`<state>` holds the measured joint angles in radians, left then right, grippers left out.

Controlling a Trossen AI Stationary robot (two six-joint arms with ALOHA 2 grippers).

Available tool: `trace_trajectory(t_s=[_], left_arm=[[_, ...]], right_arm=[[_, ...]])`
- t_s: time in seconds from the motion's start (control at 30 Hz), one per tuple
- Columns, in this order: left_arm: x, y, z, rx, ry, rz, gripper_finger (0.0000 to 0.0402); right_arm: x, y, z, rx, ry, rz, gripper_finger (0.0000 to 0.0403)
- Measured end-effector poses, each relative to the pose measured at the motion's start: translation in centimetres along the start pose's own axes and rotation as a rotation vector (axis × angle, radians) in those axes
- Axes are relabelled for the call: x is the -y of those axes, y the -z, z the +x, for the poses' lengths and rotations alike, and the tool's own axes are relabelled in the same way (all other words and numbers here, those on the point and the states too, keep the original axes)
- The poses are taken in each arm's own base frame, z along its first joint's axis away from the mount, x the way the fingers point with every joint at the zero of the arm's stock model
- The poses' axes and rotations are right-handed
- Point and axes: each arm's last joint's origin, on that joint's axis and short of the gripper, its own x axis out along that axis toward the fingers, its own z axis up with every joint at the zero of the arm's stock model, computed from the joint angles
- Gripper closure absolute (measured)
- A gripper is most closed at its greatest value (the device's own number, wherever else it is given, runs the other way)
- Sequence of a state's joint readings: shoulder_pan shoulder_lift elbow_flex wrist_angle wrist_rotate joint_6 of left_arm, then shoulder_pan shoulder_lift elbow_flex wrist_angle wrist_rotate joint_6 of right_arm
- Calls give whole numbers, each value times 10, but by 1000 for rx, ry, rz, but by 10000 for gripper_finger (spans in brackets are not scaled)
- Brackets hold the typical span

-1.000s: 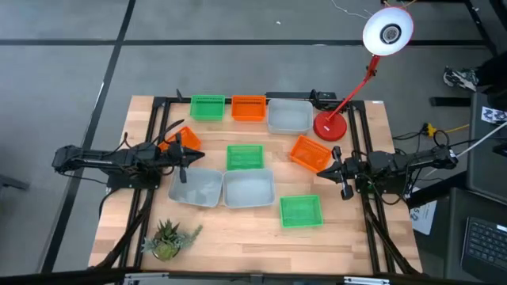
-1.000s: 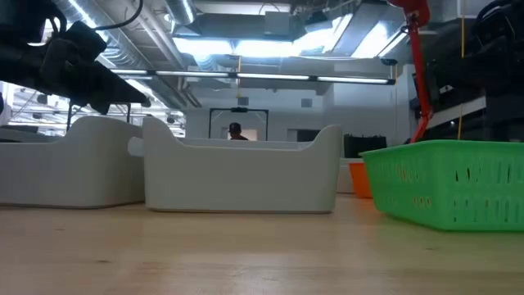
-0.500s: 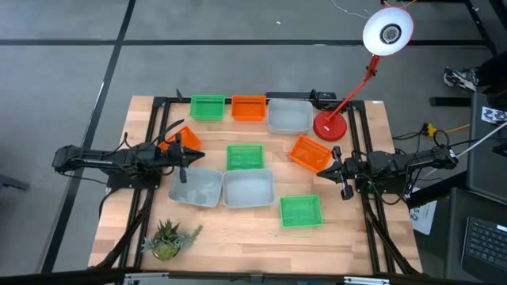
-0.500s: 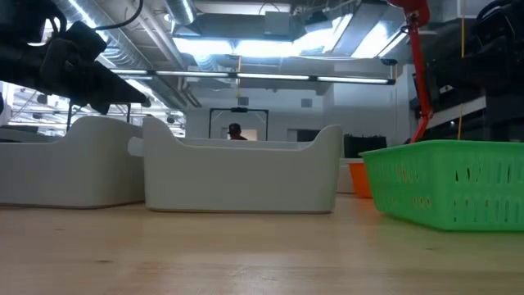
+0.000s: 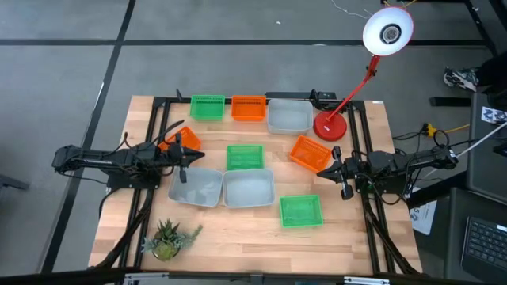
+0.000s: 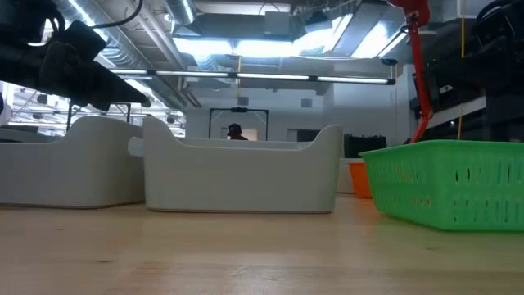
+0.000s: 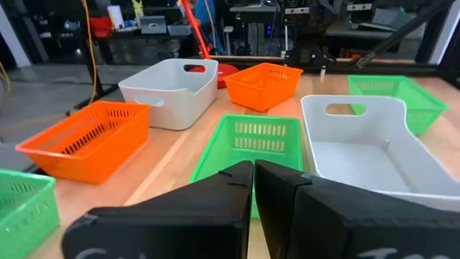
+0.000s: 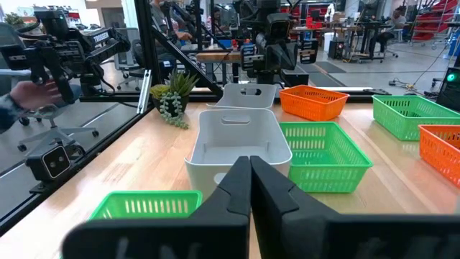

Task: Stack baskets by color
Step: Stack the bottom right gray bin on top of the top gray bin

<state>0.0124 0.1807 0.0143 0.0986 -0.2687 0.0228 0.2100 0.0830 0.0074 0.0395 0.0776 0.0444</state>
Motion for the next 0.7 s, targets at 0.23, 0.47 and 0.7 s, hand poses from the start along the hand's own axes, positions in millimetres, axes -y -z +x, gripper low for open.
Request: trace_trajectory(t_s=[0.23, 0.47, 0.7], left_arm=[[1, -5, 0, 44, 47, -204, 392], [0, -20, -2, 202, 33, -227, 392], [-4, -27, -4, 270, -69, -137, 392]], right_arm=[[0, -1, 0, 6, 0, 0, 402], [0, -3, 0, 28, -1, 3, 402], [-1, -16, -1, 160, -10, 68, 402]])
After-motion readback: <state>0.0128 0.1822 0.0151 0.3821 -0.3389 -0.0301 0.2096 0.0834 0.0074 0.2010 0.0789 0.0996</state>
